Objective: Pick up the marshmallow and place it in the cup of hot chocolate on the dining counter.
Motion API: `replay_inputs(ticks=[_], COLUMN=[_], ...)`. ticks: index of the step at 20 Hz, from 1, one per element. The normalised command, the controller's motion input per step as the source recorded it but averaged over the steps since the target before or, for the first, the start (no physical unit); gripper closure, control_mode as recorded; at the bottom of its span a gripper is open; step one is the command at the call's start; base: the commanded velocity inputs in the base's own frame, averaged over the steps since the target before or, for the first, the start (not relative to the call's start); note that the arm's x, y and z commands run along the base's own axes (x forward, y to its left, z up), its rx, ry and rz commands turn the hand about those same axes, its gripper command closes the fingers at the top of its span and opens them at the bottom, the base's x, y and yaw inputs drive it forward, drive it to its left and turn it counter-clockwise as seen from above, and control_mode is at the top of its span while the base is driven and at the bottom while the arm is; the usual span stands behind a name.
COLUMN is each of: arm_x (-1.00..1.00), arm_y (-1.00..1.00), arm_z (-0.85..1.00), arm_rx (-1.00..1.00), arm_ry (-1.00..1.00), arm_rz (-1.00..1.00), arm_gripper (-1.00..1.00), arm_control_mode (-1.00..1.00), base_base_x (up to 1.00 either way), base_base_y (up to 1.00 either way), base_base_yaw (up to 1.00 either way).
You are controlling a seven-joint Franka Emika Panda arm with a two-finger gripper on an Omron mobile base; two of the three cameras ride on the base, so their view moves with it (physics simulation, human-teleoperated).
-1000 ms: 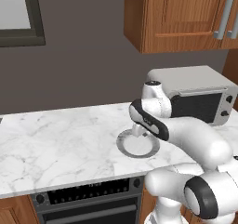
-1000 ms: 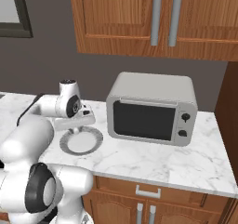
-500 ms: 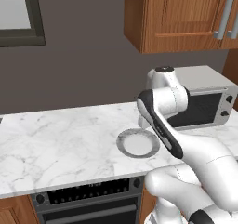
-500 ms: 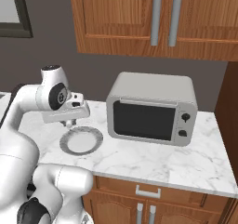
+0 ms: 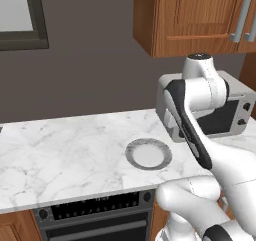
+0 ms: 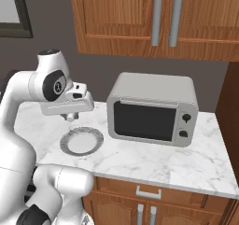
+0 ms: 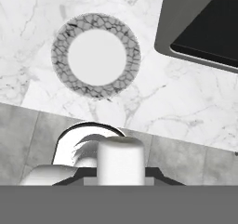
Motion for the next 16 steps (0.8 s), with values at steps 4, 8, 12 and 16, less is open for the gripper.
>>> replay_inputs(ticks=[4, 8, 12, 16], arm_x=[-0.57, -0.51, -0.08, 0.0], arm_y=[-0.12, -0.01, 0.0, 0.0], arm_z=[0.18, 0.01, 0.0, 0.0], arm_rx=[0.0, 0.0, 0.0, 0.0], arm_ry=[-0.12, -0.19, -0.04, 0.0], arm_rz=[0.0, 0.0, 0.0, 0.0], arm_gripper=[1.0, 1.0, 1.0, 1.0], arm_control_mode=[-1.0, -1.0, 1.0, 1.0], base_base_x=[0.0, 0.0, 0.0, -0.12], base_base_y=[0.0, 0.0, 0.0, 0.0], base_base_yaw=[0.0, 0.0, 0.0, 0.0])
